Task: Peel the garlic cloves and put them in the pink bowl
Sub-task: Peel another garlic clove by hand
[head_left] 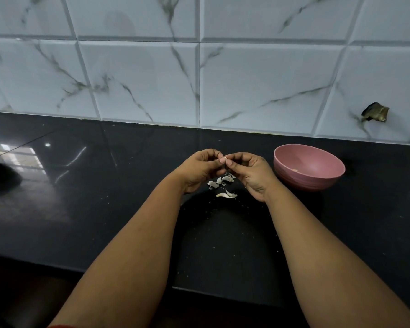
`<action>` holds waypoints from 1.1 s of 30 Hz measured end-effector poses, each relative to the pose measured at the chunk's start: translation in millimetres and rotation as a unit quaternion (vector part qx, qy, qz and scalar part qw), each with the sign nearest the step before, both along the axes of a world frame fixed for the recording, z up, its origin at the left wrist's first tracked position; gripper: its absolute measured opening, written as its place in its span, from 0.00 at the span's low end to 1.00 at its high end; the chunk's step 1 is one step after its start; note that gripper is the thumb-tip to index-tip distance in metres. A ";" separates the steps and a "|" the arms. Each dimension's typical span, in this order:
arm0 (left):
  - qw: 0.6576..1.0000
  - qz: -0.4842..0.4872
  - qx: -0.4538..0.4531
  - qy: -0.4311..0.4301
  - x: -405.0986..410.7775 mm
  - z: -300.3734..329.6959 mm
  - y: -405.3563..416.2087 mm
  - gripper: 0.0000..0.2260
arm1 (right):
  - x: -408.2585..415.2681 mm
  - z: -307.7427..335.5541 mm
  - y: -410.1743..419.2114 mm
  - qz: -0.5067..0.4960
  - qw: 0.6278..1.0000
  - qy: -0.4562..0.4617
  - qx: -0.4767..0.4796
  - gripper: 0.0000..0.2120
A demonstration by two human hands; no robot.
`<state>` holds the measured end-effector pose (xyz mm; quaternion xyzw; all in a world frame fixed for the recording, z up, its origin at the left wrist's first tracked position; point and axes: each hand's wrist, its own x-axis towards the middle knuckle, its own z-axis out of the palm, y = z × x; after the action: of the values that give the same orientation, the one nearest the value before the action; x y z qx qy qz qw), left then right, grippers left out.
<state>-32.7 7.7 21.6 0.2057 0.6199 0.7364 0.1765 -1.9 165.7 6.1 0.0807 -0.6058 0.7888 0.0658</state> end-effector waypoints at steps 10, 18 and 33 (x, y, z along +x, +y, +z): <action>0.999 -0.012 -0.052 -0.011 1.0 -4.9 2.6 0.07 | 0.2 -1.7 -2.5 -0.048 0.996 -0.010 0.080 0.06; 0.991 0.086 -0.089 0.051 0.5 -8.5 11.2 0.07 | -0.6 -4.6 -9.9 -0.091 0.992 -0.011 0.081 0.08; 0.940 0.168 -0.228 0.191 -2.0 -12.6 10.7 0.04 | -3.0 0.1 -8.5 -0.209 0.962 0.019 0.174 0.13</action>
<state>-34.7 18.4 9.0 0.1894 0.8190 0.5408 -0.0297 -5.0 157.1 6.1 -0.0228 -0.7360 0.6378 0.2260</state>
